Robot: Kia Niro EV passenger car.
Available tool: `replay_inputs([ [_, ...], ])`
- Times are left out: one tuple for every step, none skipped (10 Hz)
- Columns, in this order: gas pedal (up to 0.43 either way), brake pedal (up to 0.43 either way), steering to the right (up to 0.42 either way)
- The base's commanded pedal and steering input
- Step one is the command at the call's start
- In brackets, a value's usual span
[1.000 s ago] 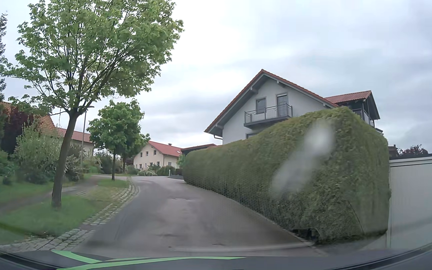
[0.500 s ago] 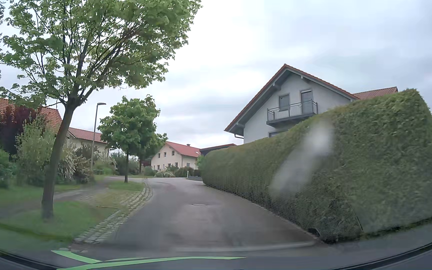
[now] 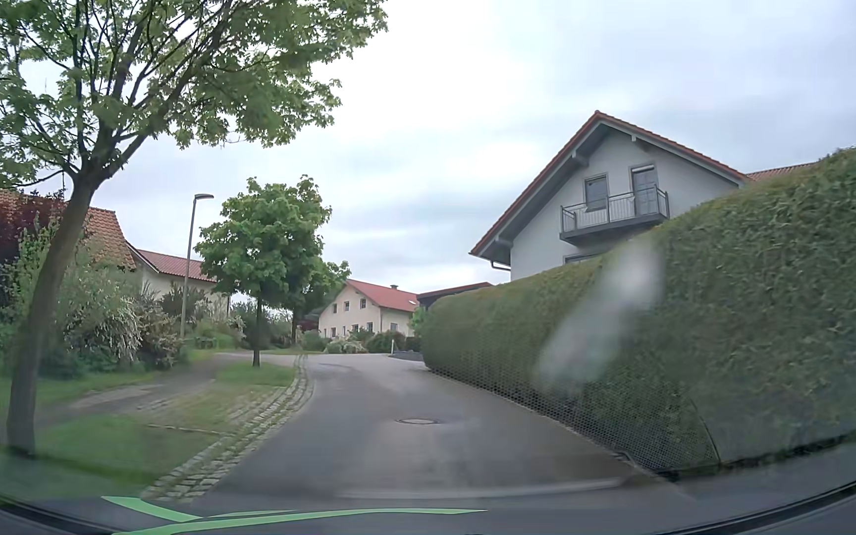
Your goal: Follow the waypoints while adhering to traffic rules and regulations
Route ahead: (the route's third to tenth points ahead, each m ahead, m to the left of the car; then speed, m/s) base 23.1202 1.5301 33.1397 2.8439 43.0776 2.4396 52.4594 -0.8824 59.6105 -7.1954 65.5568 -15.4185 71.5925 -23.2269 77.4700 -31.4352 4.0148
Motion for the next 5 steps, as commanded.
replay_inputs([
  [0.469,0.000,-0.051],
  [0.469,0.000,-0.047],
  [0.461,0.000,-0.041],
  [0.461,0.000,-0.038],
  [0.461,0.000,-0.036],
])
